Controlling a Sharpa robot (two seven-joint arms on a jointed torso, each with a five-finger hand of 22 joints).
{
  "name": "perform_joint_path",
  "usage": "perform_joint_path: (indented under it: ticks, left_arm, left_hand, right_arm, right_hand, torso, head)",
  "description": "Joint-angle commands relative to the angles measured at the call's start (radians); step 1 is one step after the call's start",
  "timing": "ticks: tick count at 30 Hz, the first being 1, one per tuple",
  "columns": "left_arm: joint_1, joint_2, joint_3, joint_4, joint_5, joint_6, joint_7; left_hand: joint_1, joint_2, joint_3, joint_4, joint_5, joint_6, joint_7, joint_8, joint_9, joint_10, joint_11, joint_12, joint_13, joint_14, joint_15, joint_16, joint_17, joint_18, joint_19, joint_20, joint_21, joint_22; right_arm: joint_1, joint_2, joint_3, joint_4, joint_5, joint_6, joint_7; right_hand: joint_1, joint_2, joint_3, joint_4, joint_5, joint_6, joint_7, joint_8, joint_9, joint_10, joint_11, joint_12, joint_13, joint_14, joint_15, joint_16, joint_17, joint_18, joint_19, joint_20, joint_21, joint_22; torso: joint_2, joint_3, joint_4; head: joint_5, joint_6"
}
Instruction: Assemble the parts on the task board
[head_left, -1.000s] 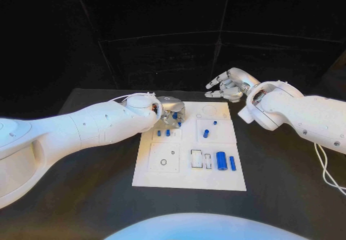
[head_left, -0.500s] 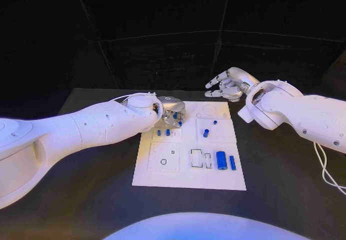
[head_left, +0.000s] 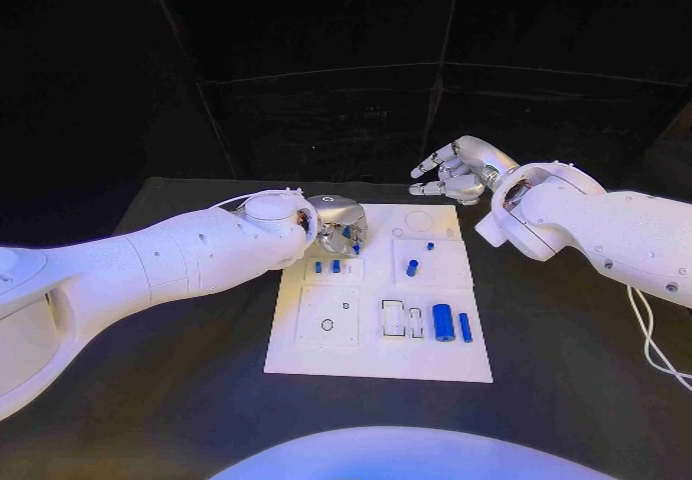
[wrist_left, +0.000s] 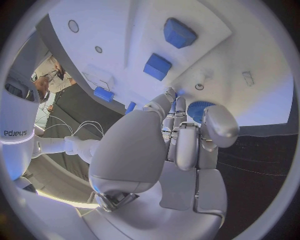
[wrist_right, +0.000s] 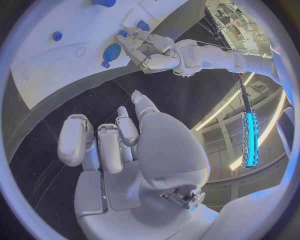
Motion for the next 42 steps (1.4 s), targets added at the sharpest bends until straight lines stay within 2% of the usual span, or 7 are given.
perform_joint_path:
  ticks: [1,4,8,13,18,28,42]
  left_arm:
    - [0.001,-0.023,0.024,0.038,0.045,-0.032,0.011]
    - [-0.001,-0.055,0.042,0.078,0.063,-0.034,0.008]
    - [-0.002,-0.094,0.053,0.116,0.077,-0.027,0.001]
    - [-0.002,-0.143,0.058,0.142,0.092,-0.009,-0.01]
    - [-0.003,-0.169,0.059,0.139,0.097,0.005,-0.018]
    - [-0.011,-0.165,0.059,0.106,0.1,0.023,-0.02]
    - [-0.022,-0.145,0.059,0.072,0.101,0.047,-0.024]
  left_hand:
    - [-0.004,-0.005,0.006,0.0,0.002,0.001,0.001,-0.004,-0.002,0.008,0.001,-0.007,-0.001,0.018,-0.003,0.003,-0.001,-0.013,0.005,0.001,0.007,0.002]
    - [-0.006,-0.006,0.009,-0.001,0.002,0.001,0.002,-0.005,-0.002,0.009,0.002,-0.01,-0.002,0.019,-0.003,0.004,-0.001,-0.013,0.005,0.001,0.008,0.004]
    - [-0.01,-0.009,0.013,-0.001,0.001,0.002,0.003,-0.007,-0.003,0.011,0.002,-0.013,-0.002,0.019,-0.002,0.004,-0.001,-0.014,0.005,0.002,0.01,0.006]
    - [-0.012,-0.011,0.016,-0.002,0.001,0.002,0.004,-0.009,-0.004,0.012,0.003,-0.016,-0.002,0.019,-0.002,0.004,-0.003,-0.014,0.005,0.002,0.012,0.008]
    - [-0.018,-0.014,0.019,-0.001,0.0,0.005,0.004,-0.011,-0.004,0.016,0.003,-0.018,-0.001,0.018,-0.001,0.004,-0.004,-0.014,0.005,0.003,0.014,0.01]
    - [-0.027,-0.019,0.022,-0.001,-0.006,0.007,0.003,-0.013,-0.005,0.019,0.003,-0.023,-0.001,0.018,-0.001,0.004,-0.004,-0.014,0.004,0.003,0.015,0.012]
    - [-0.029,-0.02,0.023,0.0,-0.008,0.007,0.003,-0.015,-0.006,0.02,0.003,-0.025,-0.001,0.018,-0.001,0.003,-0.007,-0.014,0.004,0.004,0.015,0.013]
  right_arm:
    - [0.002,-0.002,0.001,0.0,-0.002,0.003,0.008]
    - [0.002,-0.003,0.001,-0.001,-0.002,0.003,0.009]
    - [0.002,-0.004,0.001,-0.001,-0.002,0.004,0.009]
    - [0.002,-0.006,0.001,-0.001,-0.002,0.004,0.008]
    - [0.002,-0.006,0.001,-0.002,-0.002,0.004,0.008]
    - [0.001,-0.003,0.001,-0.004,-0.002,0.005,0.009]
    - [0.001,-0.003,0.001,-0.004,-0.002,0.005,0.009]
  right_hand:
    - [-0.002,0.008,-0.004,0.004,0.006,-0.008,-0.001,0.005,-0.002,-0.002,-0.001,-0.004,0.0,0.061,-0.007,-0.005,0.046,0.02,-0.003,-0.006,-0.004,-0.001]
    - [-0.002,0.008,-0.004,0.004,0.006,-0.008,-0.001,0.005,-0.002,-0.002,-0.001,-0.004,0.0,0.061,-0.007,-0.005,0.046,0.02,-0.003,-0.006,-0.004,-0.001]
    - [-0.002,0.008,-0.004,0.004,0.006,-0.008,-0.001,0.005,-0.002,-0.002,-0.001,-0.004,0.0,0.061,-0.007,-0.005,0.046,0.02,-0.003,-0.006,-0.004,-0.001]
    - [-0.002,0.008,-0.004,0.004,0.006,-0.008,-0.001,0.005,-0.002,-0.002,-0.001,-0.004,0.0,0.061,-0.007,-0.005,0.046,0.02,-0.003,-0.006,-0.004,-0.001]
    - [-0.002,0.008,-0.004,0.004,0.006,-0.008,-0.001,0.005,-0.002,-0.002,-0.001,-0.004,0.0,0.061,-0.007,-0.005,0.046,0.02,-0.003,-0.006,-0.004,-0.001]
    - [-0.002,0.008,-0.004,0.005,0.006,-0.008,-0.001,0.005,-0.002,-0.002,-0.001,-0.004,0.001,0.061,-0.007,-0.005,0.046,0.02,-0.002,-0.006,-0.004,-0.001]
    - [-0.003,0.009,-0.004,0.006,0.006,-0.008,-0.001,0.005,-0.002,-0.001,-0.001,-0.003,0.001,0.061,-0.007,-0.005,0.046,0.019,-0.002,-0.006,-0.004,0.0]
  torso:
    - [0.0,0.0003,0.0018]
    - [0.0,0.0003,0.0009]
    - [0.0,0.0005,0.0015]
    - [0.0,0.001,0.0007]
    - [0.0,0.0007,-0.0003]
    - [0.0,0.0005,-0.0028]
    - [0.0,0.0001,-0.0013]
  head:
    - [-0.001,0.002]
    - [0.003,0.003]
    - [0.005,0.004]
    - [0.006,0.005]
    - [0.01,0.005]
    - [0.013,0.006]
    - [0.012,0.004]
